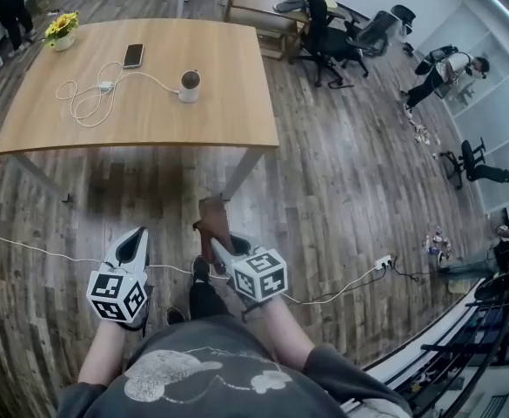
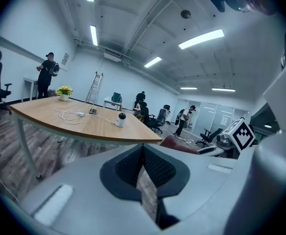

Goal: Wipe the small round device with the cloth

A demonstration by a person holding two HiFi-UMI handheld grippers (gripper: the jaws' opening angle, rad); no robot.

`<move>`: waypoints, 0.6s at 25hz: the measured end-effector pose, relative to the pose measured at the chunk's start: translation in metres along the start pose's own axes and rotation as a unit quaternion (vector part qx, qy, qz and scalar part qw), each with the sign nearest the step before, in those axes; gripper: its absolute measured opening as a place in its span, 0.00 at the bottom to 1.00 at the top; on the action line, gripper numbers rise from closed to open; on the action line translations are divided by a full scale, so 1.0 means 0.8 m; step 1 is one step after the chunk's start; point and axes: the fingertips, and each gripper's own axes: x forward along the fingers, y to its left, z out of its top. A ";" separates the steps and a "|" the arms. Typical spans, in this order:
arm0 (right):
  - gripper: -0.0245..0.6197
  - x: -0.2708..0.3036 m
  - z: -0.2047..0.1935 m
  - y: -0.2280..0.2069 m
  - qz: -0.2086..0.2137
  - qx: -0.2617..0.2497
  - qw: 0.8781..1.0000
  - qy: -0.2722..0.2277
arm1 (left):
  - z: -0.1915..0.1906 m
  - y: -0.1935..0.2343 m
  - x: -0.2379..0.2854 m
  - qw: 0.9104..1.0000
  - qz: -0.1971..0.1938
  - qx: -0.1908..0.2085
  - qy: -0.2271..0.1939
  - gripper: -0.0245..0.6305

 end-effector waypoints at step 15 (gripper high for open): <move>0.15 -0.054 -0.044 0.032 -0.027 0.006 1.000 -0.008 | -0.023 -0.018 -0.054 1.000 -0.019 0.007 -0.008 0.07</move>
